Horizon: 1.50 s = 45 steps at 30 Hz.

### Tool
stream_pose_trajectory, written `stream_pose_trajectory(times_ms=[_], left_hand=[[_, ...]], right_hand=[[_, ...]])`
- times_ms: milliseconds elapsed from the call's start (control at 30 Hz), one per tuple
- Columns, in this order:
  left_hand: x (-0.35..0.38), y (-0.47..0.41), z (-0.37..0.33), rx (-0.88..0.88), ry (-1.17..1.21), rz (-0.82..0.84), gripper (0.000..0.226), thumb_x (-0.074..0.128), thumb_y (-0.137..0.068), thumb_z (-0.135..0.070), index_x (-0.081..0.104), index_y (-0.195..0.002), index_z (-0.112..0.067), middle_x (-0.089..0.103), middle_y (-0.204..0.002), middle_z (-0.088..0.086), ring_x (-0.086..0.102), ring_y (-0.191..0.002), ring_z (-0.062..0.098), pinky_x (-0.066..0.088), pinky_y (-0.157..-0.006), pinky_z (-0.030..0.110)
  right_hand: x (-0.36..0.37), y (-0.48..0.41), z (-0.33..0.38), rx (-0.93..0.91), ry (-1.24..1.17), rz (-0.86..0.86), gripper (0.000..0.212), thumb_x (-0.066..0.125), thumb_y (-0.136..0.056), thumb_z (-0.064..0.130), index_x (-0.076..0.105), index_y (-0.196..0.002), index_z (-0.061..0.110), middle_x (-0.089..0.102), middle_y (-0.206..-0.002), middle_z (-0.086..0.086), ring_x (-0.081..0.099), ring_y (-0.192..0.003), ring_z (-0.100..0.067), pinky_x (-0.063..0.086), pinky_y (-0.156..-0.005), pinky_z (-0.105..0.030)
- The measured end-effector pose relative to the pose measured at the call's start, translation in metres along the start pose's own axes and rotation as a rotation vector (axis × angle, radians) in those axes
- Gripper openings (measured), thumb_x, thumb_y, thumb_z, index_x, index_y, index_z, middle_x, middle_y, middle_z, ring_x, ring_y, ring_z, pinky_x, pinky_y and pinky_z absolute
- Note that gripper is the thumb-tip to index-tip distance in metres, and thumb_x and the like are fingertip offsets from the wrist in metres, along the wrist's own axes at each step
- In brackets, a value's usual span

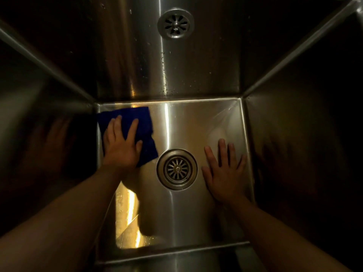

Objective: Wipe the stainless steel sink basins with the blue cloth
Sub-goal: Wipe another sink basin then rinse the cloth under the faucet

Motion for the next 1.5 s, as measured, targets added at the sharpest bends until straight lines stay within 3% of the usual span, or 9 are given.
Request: stream_pose_trajectory(times_ms=[233, 600, 800, 933, 1067, 1167, 1300, 1400, 1500], left_hand=[[-0.002, -0.013, -0.031, -0.044, 0.015, -0.002, 0.063, 0.044, -0.097, -0.03, 0.015, -0.152, -0.025, -0.002, -0.157, 0.021, -0.002, -0.144, 0.04, 0.007, -0.116, 0.054], [0.028, -0.021, -0.152, 0.302, -0.072, 0.138, 0.065, 0.038, -0.099, -0.039, 0.0, -0.152, -0.032, -0.01, -0.159, 0.013, -0.008, -0.145, 0.036, 0.005, -0.117, 0.051], [0.011, -0.011, -0.097, 0.215, -0.089, 0.032, 0.063, 0.042, -0.098, -0.04, 0.013, -0.152, -0.028, 0.006, -0.158, 0.016, 0.007, -0.145, 0.035, 0.011, -0.117, 0.047], [-0.013, 0.006, -0.045, 0.196, -0.013, -0.061, 0.059, 0.036, -0.097, -0.046, 0.023, -0.151, -0.025, 0.015, -0.155, 0.021, 0.015, -0.142, 0.04, 0.017, -0.116, 0.054], [-0.022, 0.035, 0.004, 0.002, 0.142, -0.124, 0.064, 0.03, -0.093, -0.05, 0.008, -0.151, -0.037, 0.0, -0.158, 0.007, -0.001, -0.145, 0.032, 0.011, -0.115, 0.055], [-0.007, 0.056, 0.018, -0.065, 0.11, -0.057, 0.067, 0.03, -0.091, -0.051, 0.008, -0.152, -0.032, -0.005, -0.159, 0.005, -0.012, -0.145, 0.024, 0.004, -0.118, 0.055], [0.007, 0.071, 0.02, -0.042, 0.11, -0.006, 0.078, 0.025, -0.086, -0.063, -0.001, -0.152, -0.031, -0.009, -0.16, 0.006, -0.014, -0.146, 0.025, -0.007, -0.117, 0.045], [0.013, 0.07, 0.022, -0.045, 0.089, 0.032, 0.087, 0.027, -0.082, -0.071, -0.012, -0.15, -0.033, -0.016, -0.159, 0.003, -0.021, -0.145, 0.023, -0.01, -0.118, 0.044], [0.02, 0.067, 0.024, -0.046, 0.049, 0.103, 0.089, 0.026, -0.081, -0.077, -0.021, -0.147, -0.039, -0.029, -0.156, 0.001, -0.034, -0.14, 0.021, -0.014, -0.116, 0.047]], right_hand=[[0.0, 0.0, 0.0, 0.004, 0.001, 0.002, 0.061, 0.029, -0.094, 0.057, 0.022, -0.151, 0.038, 0.008, -0.162, -0.007, 0.007, -0.148, -0.033, 0.007, -0.111, -0.065], [-0.006, 0.0, 0.0, 0.024, -0.013, 0.09, 0.064, 0.023, -0.094, 0.06, 0.01, -0.153, 0.039, -0.001, -0.163, -0.005, -0.007, -0.148, -0.028, 0.005, -0.113, -0.065], [-0.015, 0.0, 0.005, 0.044, -0.047, 0.151, 0.063, 0.026, -0.094, 0.058, 0.011, -0.153, 0.039, -0.004, -0.163, -0.005, -0.01, -0.148, -0.028, -0.004, -0.114, -0.06], [-0.035, -0.005, 0.028, 0.091, -0.156, 0.108, 0.068, 0.043, -0.093, 0.048, 0.022, -0.153, 0.023, 0.009, -0.161, -0.016, 0.003, -0.148, -0.033, 0.007, -0.116, -0.058], [-0.062, -0.021, 0.097, -0.123, -0.285, 0.002, 0.07, 0.052, -0.09, 0.04, 0.028, -0.151, 0.017, 0.017, -0.157, -0.022, 0.014, -0.146, -0.038, 0.017, -0.116, -0.057], [-0.078, -0.043, 0.15, -0.278, -0.318, -0.022, 0.075, 0.052, -0.091, 0.041, 0.015, -0.154, 0.025, -0.001, -0.161, -0.017, -0.003, -0.147, -0.036, 0.007, -0.118, -0.055], [-0.065, -0.076, 0.189, -0.382, -0.123, 0.207, 0.074, 0.044, -0.093, 0.055, 0.001, -0.152, 0.039, -0.021, -0.16, -0.007, -0.022, -0.145, -0.033, -0.007, -0.114, -0.061], [-0.047, -0.088, 0.18, -0.399, -0.053, 0.382, 0.077, 0.047, -0.089, 0.063, 0.004, -0.15, 0.046, -0.025, -0.159, 0.0, -0.021, -0.145, -0.03, 0.0, -0.109, -0.068], [-0.046, -0.086, 0.16, -0.392, -0.047, 0.341, 0.077, 0.051, -0.086, 0.064, 0.01, -0.149, 0.047, -0.019, -0.16, 0.004, -0.015, -0.146, -0.028, 0.008, -0.108, -0.067]])
Point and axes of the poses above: each hand's wrist, its own y-axis away from the middle knuckle, its own x-axis out of the palm, z = x × y, the point moved 7 cm from there along -y, towards the middle knuckle
